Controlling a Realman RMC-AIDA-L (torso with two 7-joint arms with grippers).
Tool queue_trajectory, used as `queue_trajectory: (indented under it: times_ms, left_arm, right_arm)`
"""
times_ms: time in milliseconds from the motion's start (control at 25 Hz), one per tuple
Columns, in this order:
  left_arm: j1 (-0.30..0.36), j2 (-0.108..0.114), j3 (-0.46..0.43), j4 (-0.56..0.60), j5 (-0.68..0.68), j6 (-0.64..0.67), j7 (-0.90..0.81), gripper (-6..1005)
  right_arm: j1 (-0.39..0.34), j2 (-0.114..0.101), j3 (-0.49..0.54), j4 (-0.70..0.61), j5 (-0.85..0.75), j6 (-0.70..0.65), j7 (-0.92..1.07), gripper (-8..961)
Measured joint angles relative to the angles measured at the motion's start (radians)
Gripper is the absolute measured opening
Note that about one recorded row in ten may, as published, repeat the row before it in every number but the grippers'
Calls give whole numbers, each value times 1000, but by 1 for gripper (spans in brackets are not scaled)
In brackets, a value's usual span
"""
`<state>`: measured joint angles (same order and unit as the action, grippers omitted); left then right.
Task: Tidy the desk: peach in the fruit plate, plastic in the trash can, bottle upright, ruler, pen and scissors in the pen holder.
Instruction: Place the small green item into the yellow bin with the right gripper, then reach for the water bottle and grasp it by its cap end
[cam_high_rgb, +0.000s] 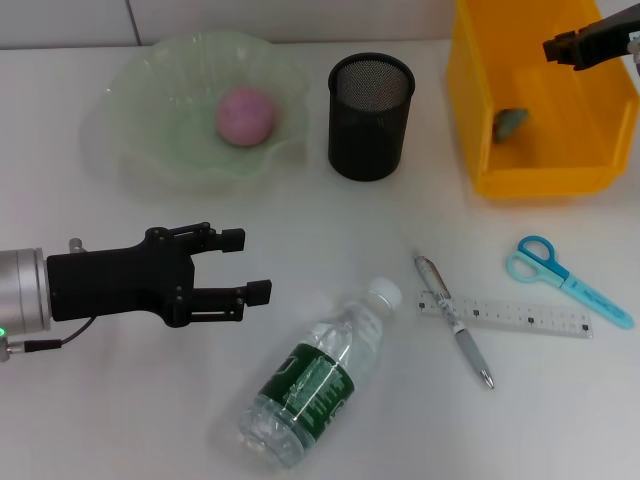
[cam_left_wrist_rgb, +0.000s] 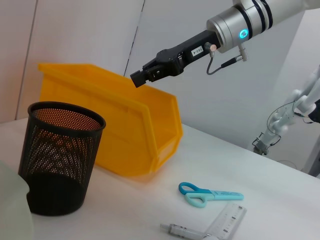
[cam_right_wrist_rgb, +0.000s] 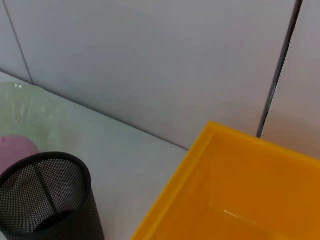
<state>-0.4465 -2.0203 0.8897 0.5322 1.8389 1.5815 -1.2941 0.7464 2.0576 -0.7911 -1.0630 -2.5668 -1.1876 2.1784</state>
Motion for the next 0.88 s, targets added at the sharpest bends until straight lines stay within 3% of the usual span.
queue_trajectory:
  times_ms: [120, 400, 520, 680, 720, 880]
  left_arm:
    - [0, 0, 0, 0, 0, 0, 1, 844]
    - [0, 0, 0, 1, 0, 0, 1, 844]
    - [1, 1, 0, 1, 1, 2, -2, 844]
    - [0, 2, 0, 3, 0, 7, -7, 843]
    - [0, 3, 0, 5, 0, 8, -10, 843]
    - [0, 3, 0, 9, 0, 12, -26, 843]
  right_arm:
    - [-4, 3, -6, -8, 3, 5, 0, 154]
    - [-26, 4, 2, -43, 32, -7, 0, 281]
    - [-102, 3, -4, -154, 156, -80, -7, 335]
    - [-166, -3, 4, -248, 259, -182, -21, 532]
    - [-218, -7, 7, -312, 337, -264, -41, 581]
    - [-294, -16, 8, -365, 458, -395, -90, 671]
